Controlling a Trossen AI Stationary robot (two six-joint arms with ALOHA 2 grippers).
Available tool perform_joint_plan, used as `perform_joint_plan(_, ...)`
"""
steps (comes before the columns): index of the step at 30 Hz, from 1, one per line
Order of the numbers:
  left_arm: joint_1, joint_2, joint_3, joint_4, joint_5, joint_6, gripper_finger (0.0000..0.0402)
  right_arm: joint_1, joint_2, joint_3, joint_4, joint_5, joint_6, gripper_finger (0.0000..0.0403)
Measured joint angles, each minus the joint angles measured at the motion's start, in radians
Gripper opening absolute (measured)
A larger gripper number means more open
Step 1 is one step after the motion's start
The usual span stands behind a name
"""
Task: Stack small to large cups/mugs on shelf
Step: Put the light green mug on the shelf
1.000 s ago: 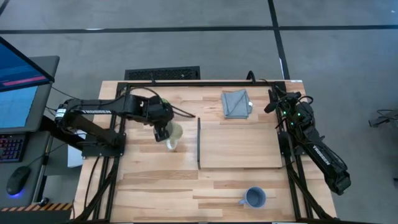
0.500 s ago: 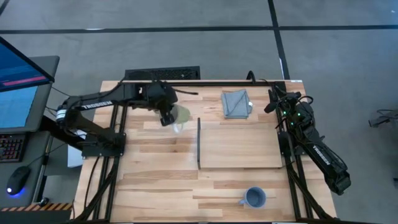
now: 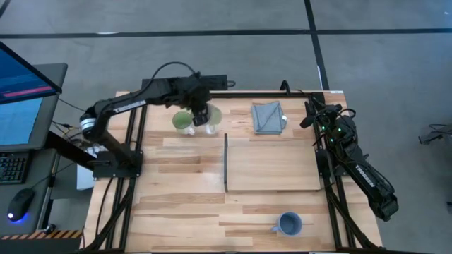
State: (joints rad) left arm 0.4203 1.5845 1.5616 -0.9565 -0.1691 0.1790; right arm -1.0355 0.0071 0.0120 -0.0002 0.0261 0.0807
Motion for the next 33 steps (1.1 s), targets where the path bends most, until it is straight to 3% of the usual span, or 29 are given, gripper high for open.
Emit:
perform_joint_plan(18, 0.040, 0.474, 0.656, -0.243, 0.077, 0.146, 0.0011, 0.001, 0.002, 0.000, 0.000, -0.001, -0.001, 0.0212)
perform_joint_plan(25, 0.040, 0.584, 0.777, -0.272, 0.100, 0.177, 0.0011, 0.001, 0.038, 0.000, 0.000, -0.001, -0.001, 0.0212)
perform_joint_plan(33, 0.042, 0.638, 0.794, -0.250, 0.127, 0.198, 0.0011, 0.001, 0.081, 0.000, 0.000, 0.000, -0.001, 0.0212)
